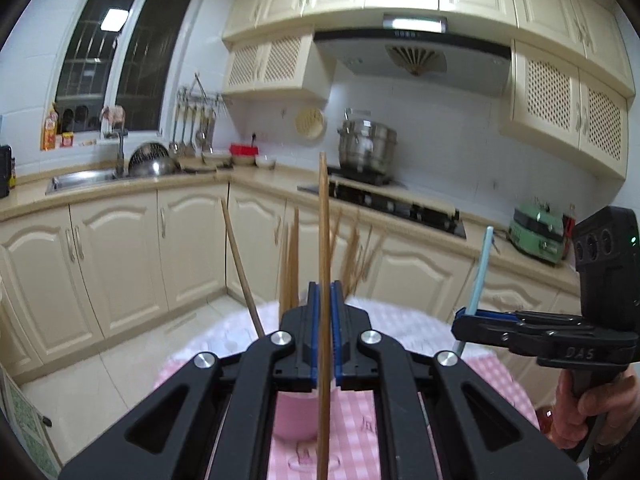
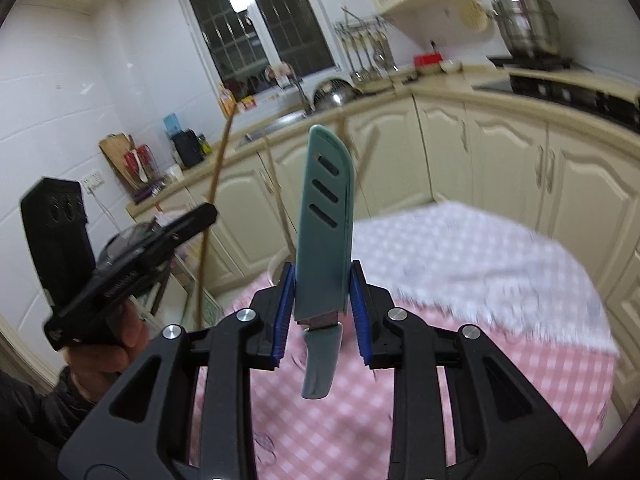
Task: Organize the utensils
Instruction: 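Lift the chopstick and blue knife upright above the pink cup, then lower the chopstick and knife into the pink cup and open both tools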
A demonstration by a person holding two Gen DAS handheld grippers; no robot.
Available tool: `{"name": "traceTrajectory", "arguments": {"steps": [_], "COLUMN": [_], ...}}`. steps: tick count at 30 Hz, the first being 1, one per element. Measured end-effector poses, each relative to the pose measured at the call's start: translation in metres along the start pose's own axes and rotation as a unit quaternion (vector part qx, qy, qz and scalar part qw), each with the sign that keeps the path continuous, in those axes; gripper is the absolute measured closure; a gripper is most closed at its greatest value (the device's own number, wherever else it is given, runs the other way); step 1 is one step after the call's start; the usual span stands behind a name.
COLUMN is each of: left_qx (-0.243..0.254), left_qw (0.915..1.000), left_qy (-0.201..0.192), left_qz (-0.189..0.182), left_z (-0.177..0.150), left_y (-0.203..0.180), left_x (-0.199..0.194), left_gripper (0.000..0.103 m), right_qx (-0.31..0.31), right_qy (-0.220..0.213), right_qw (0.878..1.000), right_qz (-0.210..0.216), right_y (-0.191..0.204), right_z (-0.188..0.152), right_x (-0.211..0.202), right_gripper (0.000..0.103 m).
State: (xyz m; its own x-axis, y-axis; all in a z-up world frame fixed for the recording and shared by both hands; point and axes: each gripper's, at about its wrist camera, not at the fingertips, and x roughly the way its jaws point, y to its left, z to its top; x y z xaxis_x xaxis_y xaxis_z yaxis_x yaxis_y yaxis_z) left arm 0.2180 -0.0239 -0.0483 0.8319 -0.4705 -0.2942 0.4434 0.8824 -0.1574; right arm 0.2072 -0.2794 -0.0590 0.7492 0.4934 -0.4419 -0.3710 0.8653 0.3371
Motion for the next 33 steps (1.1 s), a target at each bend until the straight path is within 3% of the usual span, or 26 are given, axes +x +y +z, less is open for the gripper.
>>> {"name": "traceTrajectory", "arguments": {"steps": [7, 14, 22, 33], "left_qx": [-0.013, -0.023, -0.031, -0.056], "left_qw": [0.9976, 0.9934, 0.9926, 0.9935], "left_qy": [-0.069, -0.112, -0.118, -0.099], "left_qz": [0.001, 0.000, 0.001, -0.002], "left_z": [0.045, 0.071, 0.076, 0.056], "left_y": [0.006, 0.007, 0.014, 0.032], "left_x": [0.006, 0.019, 0.041, 0.070], "left_gripper": [0.098, 0.098, 0.098, 0.098], "right_qx": [-0.041, -0.040, -0.045, -0.040], "right_qy": [-0.048, -0.054, -0.045, -0.021], "right_qw": [0.998, 0.998, 0.998, 0.999], "right_qz": [0.015, 0.018, 0.010, 0.000], "right_y": [0.026, 0.028, 0.033, 0.027], "right_z": [0.058, 0.090, 0.096, 0.092], "right_x": [0.001, 0.020, 0.040, 0.069], "right_gripper": [0.076, 0.076, 0.076, 0.076]}}
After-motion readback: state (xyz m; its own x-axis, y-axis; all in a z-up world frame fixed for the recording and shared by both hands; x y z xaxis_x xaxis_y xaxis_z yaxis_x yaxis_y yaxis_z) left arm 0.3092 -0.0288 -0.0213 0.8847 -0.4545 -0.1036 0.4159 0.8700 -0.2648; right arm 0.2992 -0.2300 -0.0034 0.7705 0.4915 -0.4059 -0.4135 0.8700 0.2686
